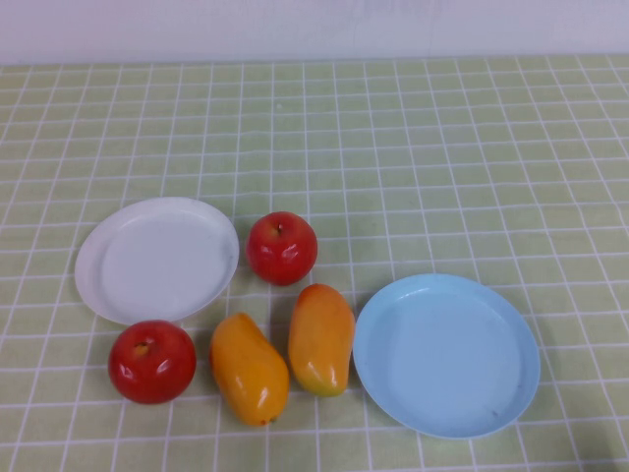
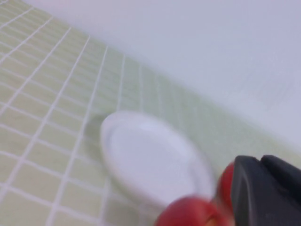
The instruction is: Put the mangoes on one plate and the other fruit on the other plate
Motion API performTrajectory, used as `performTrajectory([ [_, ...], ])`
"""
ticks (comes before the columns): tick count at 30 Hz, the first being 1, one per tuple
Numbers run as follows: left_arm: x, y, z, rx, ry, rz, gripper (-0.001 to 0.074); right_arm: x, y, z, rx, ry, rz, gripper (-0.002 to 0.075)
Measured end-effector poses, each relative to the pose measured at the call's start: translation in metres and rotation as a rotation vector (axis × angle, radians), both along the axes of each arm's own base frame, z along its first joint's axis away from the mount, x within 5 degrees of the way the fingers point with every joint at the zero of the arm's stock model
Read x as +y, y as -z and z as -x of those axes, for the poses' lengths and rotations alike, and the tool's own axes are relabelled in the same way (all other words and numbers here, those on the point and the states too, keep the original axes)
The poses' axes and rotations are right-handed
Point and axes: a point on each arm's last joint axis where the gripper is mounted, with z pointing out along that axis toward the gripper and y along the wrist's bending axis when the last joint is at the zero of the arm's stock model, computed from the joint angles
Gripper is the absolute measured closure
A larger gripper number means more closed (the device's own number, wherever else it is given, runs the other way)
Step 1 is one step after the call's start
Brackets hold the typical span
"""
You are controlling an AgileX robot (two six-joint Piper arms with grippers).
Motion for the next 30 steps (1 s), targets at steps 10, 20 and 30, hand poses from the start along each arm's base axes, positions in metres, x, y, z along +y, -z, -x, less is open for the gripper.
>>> performTrajectory([
  [10, 0.004, -0.012, 0.000, -0.105, -0.044, 0.200, 0.0737, 0.000, 0.000, 0.000, 0.000, 0.000, 0.000, 0.0741],
  [20, -0.006, -0.044, -0.005, 0.076, 0.050, 0.065, 0.0737, 0.000, 0.000, 0.000, 0.000, 0.000, 0.000, 0.0741],
  [30, -0.025, -0.127, -0.057, 0.500, 0.337, -0.337, 0.0736, 0.000, 0.000, 0.000, 0.000, 0.000, 0.000, 0.0741],
])
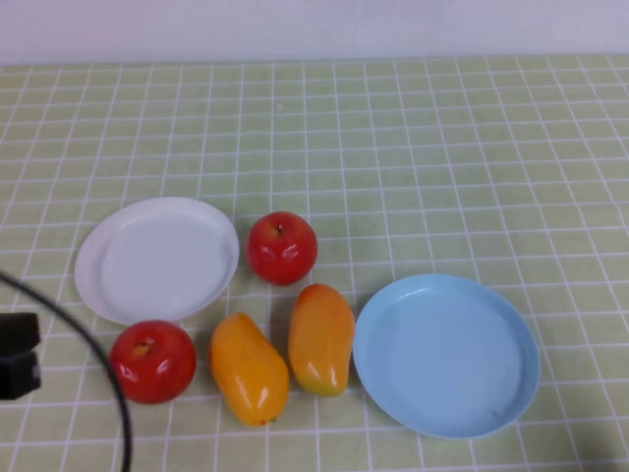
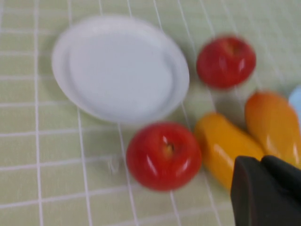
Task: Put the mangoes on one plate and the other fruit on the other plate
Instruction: Put one type of fruit in the left plate
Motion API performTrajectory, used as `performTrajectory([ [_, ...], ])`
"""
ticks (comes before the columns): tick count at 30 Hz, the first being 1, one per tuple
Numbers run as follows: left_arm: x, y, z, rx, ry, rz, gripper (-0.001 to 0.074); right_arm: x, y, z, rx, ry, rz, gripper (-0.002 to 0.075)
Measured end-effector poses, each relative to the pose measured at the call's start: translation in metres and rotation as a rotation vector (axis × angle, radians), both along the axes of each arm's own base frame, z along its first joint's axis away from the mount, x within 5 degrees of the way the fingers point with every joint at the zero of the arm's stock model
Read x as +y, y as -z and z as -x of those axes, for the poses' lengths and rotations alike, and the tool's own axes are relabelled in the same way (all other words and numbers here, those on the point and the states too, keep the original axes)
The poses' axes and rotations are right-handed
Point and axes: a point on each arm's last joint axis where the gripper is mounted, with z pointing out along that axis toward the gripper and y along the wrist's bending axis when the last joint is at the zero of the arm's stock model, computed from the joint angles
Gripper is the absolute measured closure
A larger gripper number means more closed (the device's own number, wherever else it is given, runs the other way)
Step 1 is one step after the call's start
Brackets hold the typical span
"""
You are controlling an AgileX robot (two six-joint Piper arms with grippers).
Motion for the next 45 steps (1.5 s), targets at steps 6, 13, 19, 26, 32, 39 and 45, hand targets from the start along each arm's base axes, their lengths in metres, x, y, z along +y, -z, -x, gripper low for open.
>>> performTrajectory([
  [6, -0.009, -0.007, -0.045, 0.265, 0.194, -0.136, 0.0737, 0.000, 0.000, 0.000, 0.000, 0.000, 0.000, 0.0741],
  [13, -0.041, 0.015, -0.087, 0.432, 0.385, -0.276, 0.0736, 0.000, 0.000, 0.000, 0.000, 0.000, 0.000, 0.0741],
  [19, -0.063, 0.010, -0.093, 0.434, 0.459, -0.420, 0.0731, 0.000, 0.000, 0.000, 0.000, 0.000, 0.000, 0.0741],
  [26, -0.060, 0.020, -0.101, 0.498, 0.455, -0.521, 0.0336, 0.000, 0.000, 0.000, 0.000, 0.000, 0.000, 0.0742],
  [32, -0.067, 0.030, -0.117, 0.461, 0.437, -0.500, 0.0071, 0.000, 0.000, 0.000, 0.000, 0.000, 0.000, 0.0741],
  [39, -0.075, 0.048, -0.128, 0.513, 0.445, -0.476, 0.0066, 0.000, 0.000, 0.000, 0.000, 0.000, 0.000, 0.0742],
  [45, -0.077, 0.057, -0.134, 0.540, 0.448, -0.481, 0.0066, 0.000, 0.000, 0.000, 0.000, 0.000, 0.000, 0.0741],
])
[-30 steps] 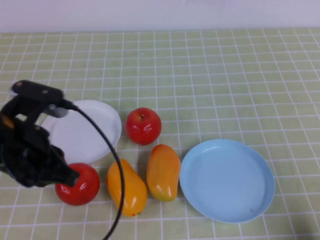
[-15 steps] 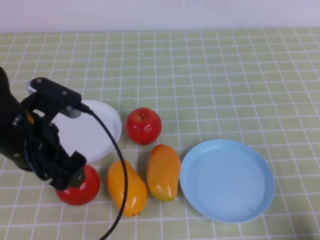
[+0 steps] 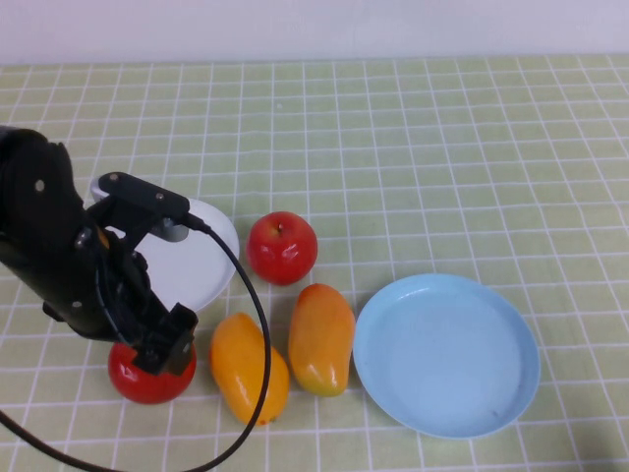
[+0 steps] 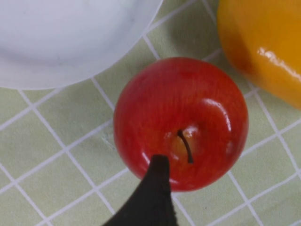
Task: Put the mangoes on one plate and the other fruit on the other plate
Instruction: Put one type of fruit in the left plate
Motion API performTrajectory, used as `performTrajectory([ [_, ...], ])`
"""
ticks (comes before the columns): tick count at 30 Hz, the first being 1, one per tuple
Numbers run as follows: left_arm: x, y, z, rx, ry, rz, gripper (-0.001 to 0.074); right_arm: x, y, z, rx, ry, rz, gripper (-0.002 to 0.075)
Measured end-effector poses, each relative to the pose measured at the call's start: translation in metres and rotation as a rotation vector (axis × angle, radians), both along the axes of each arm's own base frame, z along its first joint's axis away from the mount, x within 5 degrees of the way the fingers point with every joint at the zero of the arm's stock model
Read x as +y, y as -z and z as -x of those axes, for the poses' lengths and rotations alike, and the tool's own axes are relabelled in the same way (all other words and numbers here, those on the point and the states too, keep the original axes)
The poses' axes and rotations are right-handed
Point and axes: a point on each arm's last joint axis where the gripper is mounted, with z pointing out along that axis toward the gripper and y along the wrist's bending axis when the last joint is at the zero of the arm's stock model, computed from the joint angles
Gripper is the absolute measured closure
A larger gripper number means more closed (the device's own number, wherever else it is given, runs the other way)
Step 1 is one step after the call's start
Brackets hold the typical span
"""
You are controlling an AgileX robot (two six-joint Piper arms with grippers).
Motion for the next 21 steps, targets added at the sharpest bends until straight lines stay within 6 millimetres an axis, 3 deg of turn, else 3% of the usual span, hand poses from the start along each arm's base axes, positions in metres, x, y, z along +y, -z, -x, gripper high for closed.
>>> performTrajectory([
  [21, 0.001, 0.012, -0.009, 0.012, -0.001, -0.039, 0.0066, 0.000, 0.000, 0.000, 0.000, 0.000, 0.000, 0.0741],
])
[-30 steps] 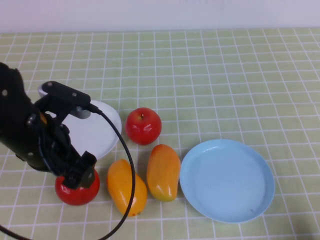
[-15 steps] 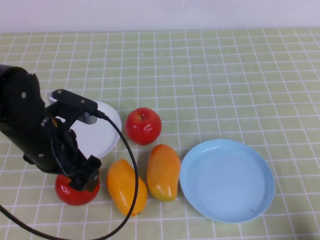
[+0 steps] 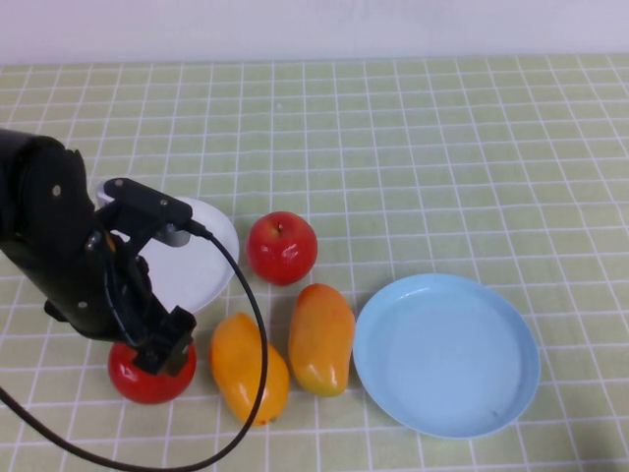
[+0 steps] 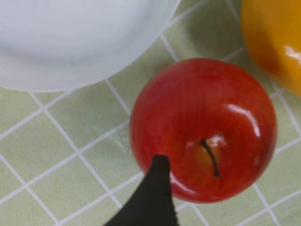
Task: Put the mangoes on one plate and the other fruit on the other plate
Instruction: Put one type of fruit in the left plate
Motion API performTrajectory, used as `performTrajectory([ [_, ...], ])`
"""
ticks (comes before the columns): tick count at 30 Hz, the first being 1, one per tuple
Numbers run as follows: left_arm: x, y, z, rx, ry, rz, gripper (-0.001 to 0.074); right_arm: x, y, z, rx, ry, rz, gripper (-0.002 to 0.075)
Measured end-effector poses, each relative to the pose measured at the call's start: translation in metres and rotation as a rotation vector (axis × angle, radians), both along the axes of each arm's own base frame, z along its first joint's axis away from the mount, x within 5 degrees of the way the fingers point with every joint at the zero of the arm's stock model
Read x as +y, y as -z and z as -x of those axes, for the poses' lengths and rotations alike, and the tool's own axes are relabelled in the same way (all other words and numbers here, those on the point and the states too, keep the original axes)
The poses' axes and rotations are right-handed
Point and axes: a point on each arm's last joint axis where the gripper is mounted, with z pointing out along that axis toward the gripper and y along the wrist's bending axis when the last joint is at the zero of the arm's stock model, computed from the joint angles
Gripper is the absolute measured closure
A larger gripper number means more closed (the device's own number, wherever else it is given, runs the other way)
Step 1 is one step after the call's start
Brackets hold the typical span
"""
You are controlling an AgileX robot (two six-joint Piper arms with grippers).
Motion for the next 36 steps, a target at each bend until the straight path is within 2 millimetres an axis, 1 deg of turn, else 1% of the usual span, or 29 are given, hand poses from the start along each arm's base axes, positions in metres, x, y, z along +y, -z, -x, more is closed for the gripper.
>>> performTrajectory([
  [9, 0.006, 0.001, -0.005, -0.019, -0.027, 0.002, 0.0066, 0.000, 0.000, 0.000, 0.000, 0.000, 0.000, 0.0741],
  [11, 0.006, 0.004, -0.006, -0.011, -0.027, -0.002, 0.0066, 0.000, 0.000, 0.000, 0.000, 0.000, 0.000, 0.0741],
  [18, 0.003, 0.022, -0.014, 0.050, -0.027, -0.026, 0.0066, 0.000, 0.000, 0.000, 0.000, 0.000, 0.000, 0.0741],
  [28, 0.002, 0.028, -0.017, 0.058, -0.025, -0.030, 0.0067, 0.000, 0.000, 0.000, 0.000, 0.000, 0.000, 0.0741],
  [30, 0.001, 0.027, -0.017, 0.053, -0.024, -0.029, 0.0088, 0.000, 0.000, 0.000, 0.000, 0.000, 0.000, 0.0741],
  [33, 0.001, 0.026, -0.018, 0.043, -0.025, -0.024, 0.0160, 0.000, 0.000, 0.000, 0.000, 0.000, 0.000, 0.0741],
  [34, 0.001, 0.026, -0.019, 0.038, -0.025, -0.023, 0.0172, 0.000, 0.000, 0.000, 0.000, 0.000, 0.000, 0.0741],
  [36, 0.001, 0.026, -0.019, 0.033, -0.025, -0.020, 0.0172, 0.000, 0.000, 0.000, 0.000, 0.000, 0.000, 0.0741],
])
